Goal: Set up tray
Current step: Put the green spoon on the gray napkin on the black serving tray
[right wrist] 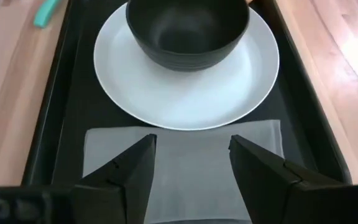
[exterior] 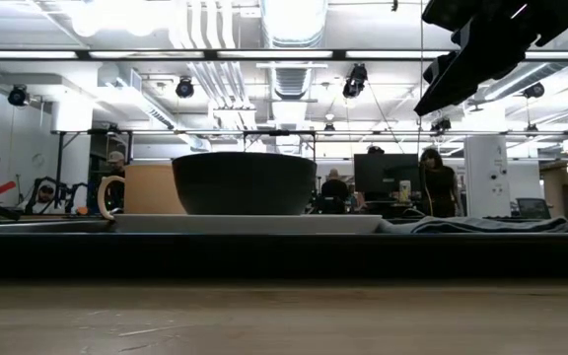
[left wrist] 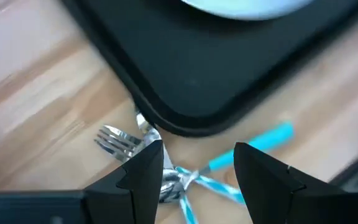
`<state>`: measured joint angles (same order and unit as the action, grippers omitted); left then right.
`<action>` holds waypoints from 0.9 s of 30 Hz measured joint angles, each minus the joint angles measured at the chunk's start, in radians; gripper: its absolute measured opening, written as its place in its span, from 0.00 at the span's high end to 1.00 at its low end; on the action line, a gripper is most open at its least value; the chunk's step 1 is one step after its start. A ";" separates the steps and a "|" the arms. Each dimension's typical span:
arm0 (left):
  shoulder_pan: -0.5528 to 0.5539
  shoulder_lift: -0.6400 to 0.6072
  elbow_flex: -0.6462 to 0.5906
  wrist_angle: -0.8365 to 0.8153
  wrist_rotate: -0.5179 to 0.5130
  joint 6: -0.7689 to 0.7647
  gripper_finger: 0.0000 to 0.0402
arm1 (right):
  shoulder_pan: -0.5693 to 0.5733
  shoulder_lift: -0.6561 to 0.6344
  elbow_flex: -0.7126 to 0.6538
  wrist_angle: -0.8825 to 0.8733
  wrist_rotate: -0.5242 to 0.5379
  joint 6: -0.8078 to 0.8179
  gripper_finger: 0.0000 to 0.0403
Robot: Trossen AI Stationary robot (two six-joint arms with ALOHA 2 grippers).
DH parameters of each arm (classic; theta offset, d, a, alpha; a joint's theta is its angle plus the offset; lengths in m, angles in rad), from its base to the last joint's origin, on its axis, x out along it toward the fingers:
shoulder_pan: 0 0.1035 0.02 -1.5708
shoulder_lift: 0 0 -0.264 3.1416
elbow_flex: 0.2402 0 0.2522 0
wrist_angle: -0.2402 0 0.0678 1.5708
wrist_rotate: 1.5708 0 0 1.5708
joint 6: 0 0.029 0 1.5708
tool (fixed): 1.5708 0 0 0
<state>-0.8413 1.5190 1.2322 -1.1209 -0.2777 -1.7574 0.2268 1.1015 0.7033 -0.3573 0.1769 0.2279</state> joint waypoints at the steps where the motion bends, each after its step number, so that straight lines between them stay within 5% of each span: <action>1: -0.007 0.021 0.019 0.008 0.013 0.064 0.56 | 0.000 0.000 0.000 -0.002 -0.002 0.000 0.51; 14: -0.018 0.356 0.312 -0.124 0.161 0.871 0.56 | 0.005 0.000 0.000 0.003 -0.121 0.035 0.51; 27: -0.007 0.371 0.223 -0.012 0.175 0.972 0.56 | 0.081 0.066 0.001 0.110 -0.153 0.057 0.51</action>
<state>-0.8480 1.8900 1.4554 -1.1332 -0.1028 -0.7851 0.3077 1.1676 0.7040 -0.2475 0.0243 0.2852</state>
